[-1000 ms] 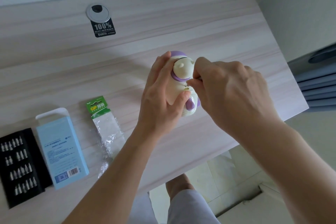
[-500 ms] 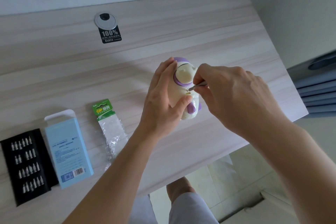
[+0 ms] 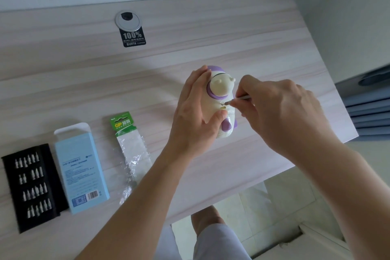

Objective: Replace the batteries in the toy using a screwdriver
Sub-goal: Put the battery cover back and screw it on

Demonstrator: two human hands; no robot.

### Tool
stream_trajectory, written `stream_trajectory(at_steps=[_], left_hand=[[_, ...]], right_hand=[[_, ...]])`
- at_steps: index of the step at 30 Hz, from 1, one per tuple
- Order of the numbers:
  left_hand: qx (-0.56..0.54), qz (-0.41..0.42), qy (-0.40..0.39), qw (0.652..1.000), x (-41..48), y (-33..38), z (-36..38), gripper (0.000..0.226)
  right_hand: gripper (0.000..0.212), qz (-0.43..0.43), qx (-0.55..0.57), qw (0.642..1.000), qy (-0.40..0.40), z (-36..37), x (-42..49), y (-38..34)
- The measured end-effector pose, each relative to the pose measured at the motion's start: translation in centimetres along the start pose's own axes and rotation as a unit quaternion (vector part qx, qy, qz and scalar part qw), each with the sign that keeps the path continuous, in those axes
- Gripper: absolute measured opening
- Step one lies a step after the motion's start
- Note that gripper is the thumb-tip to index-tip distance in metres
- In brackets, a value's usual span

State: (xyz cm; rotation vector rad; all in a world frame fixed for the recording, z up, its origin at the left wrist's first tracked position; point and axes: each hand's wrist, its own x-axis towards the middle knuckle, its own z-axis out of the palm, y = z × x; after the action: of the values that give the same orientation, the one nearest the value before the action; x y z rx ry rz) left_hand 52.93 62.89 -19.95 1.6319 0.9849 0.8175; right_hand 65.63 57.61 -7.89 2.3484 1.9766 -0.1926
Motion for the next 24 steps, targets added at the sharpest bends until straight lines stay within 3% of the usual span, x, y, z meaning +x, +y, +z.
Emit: stream_trajectory(at_steps=[3,9,15,16,18,21,24], left_hand=[[0.001,-0.001,-0.002,1.000,0.0,-0.1,0.0,0.077],[0.003,0.003,-0.002,1.000,0.0,0.0,-0.1,0.076],[0.000,0.000,-0.002,1.000,-0.1,0.1,-0.2,0.075],[0.000,-0.001,-0.002,1.000,-0.1,0.1,-0.2,0.075],[0.005,0.002,0.000,1.000,-0.1,0.2,-0.1,0.076],[0.007,0.005,0.000,1.000,-0.1,0.2,0.0,0.076],[0.007,0.001,0.001,1.000,-0.1,0.2,0.1,0.075]], right_hand=[[0.048,0.041,-0.046,0.998,-0.002,-0.1,0.5,-0.1],[0.011,-0.011,0.023,1.000,0.001,-0.4,0.0,-0.5],[0.041,0.014,-0.028,0.996,0.079,0.9,0.3,-0.5],[0.044,0.028,-0.034,0.997,0.063,0.8,0.3,-0.5],[0.037,0.034,-0.010,0.999,0.012,0.5,0.1,-0.4],[0.014,-0.020,0.033,0.999,0.022,0.1,-0.4,-0.6],[0.028,-0.005,0.012,0.999,0.035,0.8,-0.4,-0.3]])
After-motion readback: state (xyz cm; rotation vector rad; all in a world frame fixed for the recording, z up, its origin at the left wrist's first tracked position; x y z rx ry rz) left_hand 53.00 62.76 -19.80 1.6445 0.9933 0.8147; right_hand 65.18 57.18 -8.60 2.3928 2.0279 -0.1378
